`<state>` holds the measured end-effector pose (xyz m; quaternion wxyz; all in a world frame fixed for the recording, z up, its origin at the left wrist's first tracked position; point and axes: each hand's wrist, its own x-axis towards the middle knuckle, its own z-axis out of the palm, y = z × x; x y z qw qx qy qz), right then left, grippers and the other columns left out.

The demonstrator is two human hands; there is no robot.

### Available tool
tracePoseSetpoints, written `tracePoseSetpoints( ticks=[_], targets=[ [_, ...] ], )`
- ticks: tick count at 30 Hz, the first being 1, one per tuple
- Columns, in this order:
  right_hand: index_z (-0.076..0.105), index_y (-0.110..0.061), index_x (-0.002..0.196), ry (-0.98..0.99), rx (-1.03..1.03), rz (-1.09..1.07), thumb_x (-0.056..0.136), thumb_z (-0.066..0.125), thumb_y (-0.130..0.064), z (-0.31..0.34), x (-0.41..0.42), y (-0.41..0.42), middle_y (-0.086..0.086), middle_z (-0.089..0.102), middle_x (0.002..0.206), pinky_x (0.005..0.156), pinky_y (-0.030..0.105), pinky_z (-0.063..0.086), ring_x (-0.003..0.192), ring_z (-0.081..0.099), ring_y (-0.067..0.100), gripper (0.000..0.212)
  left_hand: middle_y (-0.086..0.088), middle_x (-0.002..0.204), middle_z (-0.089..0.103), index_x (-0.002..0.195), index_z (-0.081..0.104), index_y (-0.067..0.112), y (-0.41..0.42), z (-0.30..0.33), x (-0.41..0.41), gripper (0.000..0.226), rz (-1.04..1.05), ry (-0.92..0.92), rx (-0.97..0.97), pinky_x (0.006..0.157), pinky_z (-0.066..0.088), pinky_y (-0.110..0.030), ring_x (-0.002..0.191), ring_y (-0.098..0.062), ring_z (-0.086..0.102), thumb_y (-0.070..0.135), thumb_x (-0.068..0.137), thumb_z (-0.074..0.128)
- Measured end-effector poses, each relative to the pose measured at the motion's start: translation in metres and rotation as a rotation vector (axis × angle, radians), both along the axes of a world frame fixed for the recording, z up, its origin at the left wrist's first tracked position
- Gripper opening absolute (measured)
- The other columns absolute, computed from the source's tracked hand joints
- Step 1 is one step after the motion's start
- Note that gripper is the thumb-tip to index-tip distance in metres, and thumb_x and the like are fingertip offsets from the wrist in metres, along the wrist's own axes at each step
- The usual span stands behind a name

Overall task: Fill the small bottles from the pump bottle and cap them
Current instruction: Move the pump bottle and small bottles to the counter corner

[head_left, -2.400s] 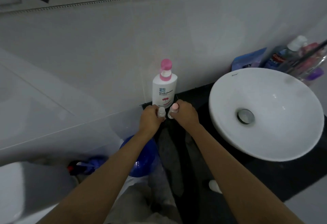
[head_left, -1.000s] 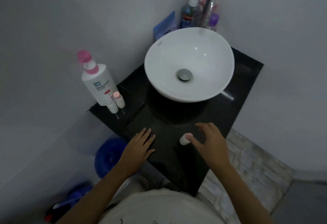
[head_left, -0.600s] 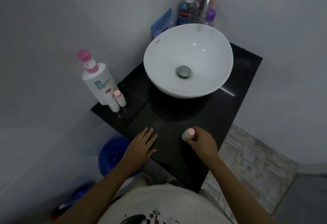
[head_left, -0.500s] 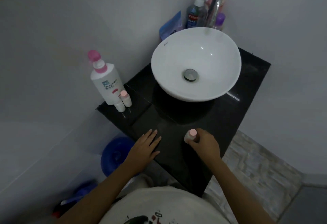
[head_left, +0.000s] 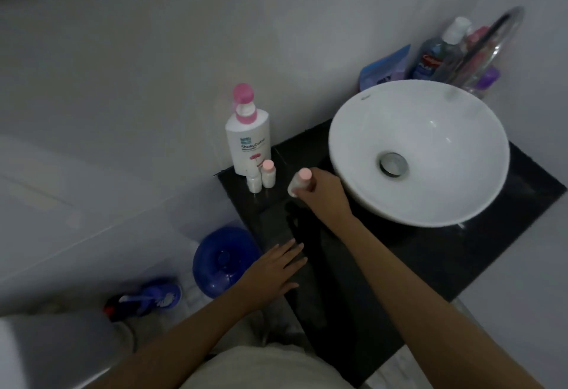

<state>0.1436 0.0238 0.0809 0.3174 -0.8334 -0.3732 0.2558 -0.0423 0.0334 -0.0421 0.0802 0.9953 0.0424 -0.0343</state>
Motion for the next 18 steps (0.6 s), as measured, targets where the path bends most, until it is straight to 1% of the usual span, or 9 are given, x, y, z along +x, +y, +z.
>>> tracePoseSetpoints(
  ticks=[2, 4, 7, 10, 15, 18],
  targets=[
    [0.062, -0.005, 0.106, -0.017, -0.026, 0.046, 0.083, 0.066, -0.018, 0.001, 0.003, 0.023, 0.012, 0.066, 0.106, 0.086, 0.027, 0.045, 0.098, 0.061, 0.022, 0.027, -0.004, 0.141, 0.053, 0.131, 0.055, 0.021, 0.001, -0.001, 0.000, 0.055, 0.014, 0.000, -0.002, 0.104, 0.042, -0.039, 0.132, -0.024, 0.047, 0.049, 0.089, 0.033],
    [0.061, -0.002, 0.105, -0.041, -0.069, 0.094, 0.084, 0.064, -0.017, -0.002, 0.007, 0.042, 0.015, 0.066, 0.105, 0.086, 0.032, 0.049, 0.097, 0.062, 0.025, 0.026, -0.004, 0.143, 0.050, 0.133, 0.052, 0.021, 0.002, -0.002, 0.000, 0.054, 0.030, -0.004, 0.003, 0.107, 0.036, -0.039, 0.134, -0.023, 0.045, 0.049, 0.090, 0.034],
    [0.061, 0.002, 0.098, -0.051, -0.090, 0.118, 0.082, 0.064, -0.016, -0.010, 0.011, 0.060, 0.019, 0.065, 0.100, 0.083, 0.042, 0.053, 0.092, 0.062, 0.032, 0.024, -0.002, 0.146, 0.047, 0.136, 0.048, 0.022, 0.000, -0.004, -0.003, 0.053, 0.071, -0.005, 0.009, 0.110, 0.029, -0.038, 0.137, -0.022, 0.040, 0.049, 0.092, 0.034],
    [0.061, 0.003, 0.092, -0.023, -0.113, 0.124, 0.079, 0.064, -0.013, -0.020, 0.012, 0.070, 0.021, 0.065, 0.096, 0.080, 0.044, 0.053, 0.088, 0.062, 0.035, 0.021, -0.001, 0.149, 0.042, 0.138, 0.042, 0.023, -0.005, -0.007, -0.005, 0.053, 0.115, -0.007, -0.012, 0.112, 0.023, -0.039, 0.141, -0.020, 0.032, 0.049, 0.093, 0.034],
    [0.060, 0.004, 0.088, -0.057, -0.161, 0.223, 0.079, 0.062, -0.009, -0.031, 0.012, 0.082, 0.023, 0.064, 0.094, 0.078, 0.044, 0.053, 0.087, 0.061, 0.038, 0.016, -0.001, 0.149, 0.043, 0.137, 0.044, 0.024, -0.008, -0.009, -0.007, 0.052, 0.142, -0.015, -0.019, 0.112, 0.026, -0.039, 0.141, -0.020, 0.032, 0.048, 0.093, 0.037],
    [0.060, 0.004, 0.089, -0.035, -0.197, 0.256, 0.077, 0.063, -0.008, -0.036, 0.013, 0.087, 0.022, 0.064, 0.096, 0.081, 0.046, 0.053, 0.089, 0.061, 0.037, 0.017, -0.001, 0.149, 0.043, 0.137, 0.043, 0.024, -0.009, -0.010, -0.007, 0.051, 0.152, -0.011, -0.023, 0.112, 0.026, -0.039, 0.141, -0.020, 0.031, 0.048, 0.092, 0.038]
  ],
)
